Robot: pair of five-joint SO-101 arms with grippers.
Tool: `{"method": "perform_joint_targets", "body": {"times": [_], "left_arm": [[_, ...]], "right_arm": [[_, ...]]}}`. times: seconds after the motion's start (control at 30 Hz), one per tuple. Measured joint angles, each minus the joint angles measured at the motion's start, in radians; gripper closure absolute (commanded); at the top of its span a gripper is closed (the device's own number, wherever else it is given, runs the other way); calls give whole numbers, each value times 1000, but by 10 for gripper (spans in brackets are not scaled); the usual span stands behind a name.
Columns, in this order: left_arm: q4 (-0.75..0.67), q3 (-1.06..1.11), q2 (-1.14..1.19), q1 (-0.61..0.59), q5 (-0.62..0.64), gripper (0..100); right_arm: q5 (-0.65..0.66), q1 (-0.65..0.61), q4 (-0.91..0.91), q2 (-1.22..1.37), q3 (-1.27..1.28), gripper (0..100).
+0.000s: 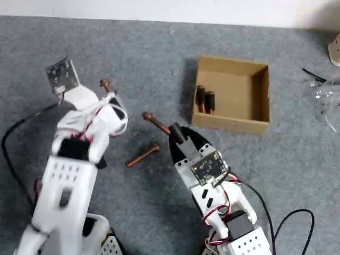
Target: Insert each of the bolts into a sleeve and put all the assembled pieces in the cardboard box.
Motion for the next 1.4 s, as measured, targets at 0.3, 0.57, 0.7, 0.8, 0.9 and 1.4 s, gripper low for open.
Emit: {"method": "perform_joint_targets", "body": {"times": [0.3,0.57,0.7,0.8,0.9,1.4], "left_arm": [[-87,181,-318,213,0,995],[-302,339,-338,331,0,995],[-356,347,-338,331,0,995],[-364,347,-338,342,0,995],[-376,347,-338,345,23,995],[-494,462,-338,339,72,995]], "right_arm": [[0,-17,20,0,0,995],[40,-35,26,0,0,995],[44,-35,26,0,0,995],[44,-38,26,0,0,995],[44,-38,26,0,0,995],[48,-40,26,0,0,995]]}}
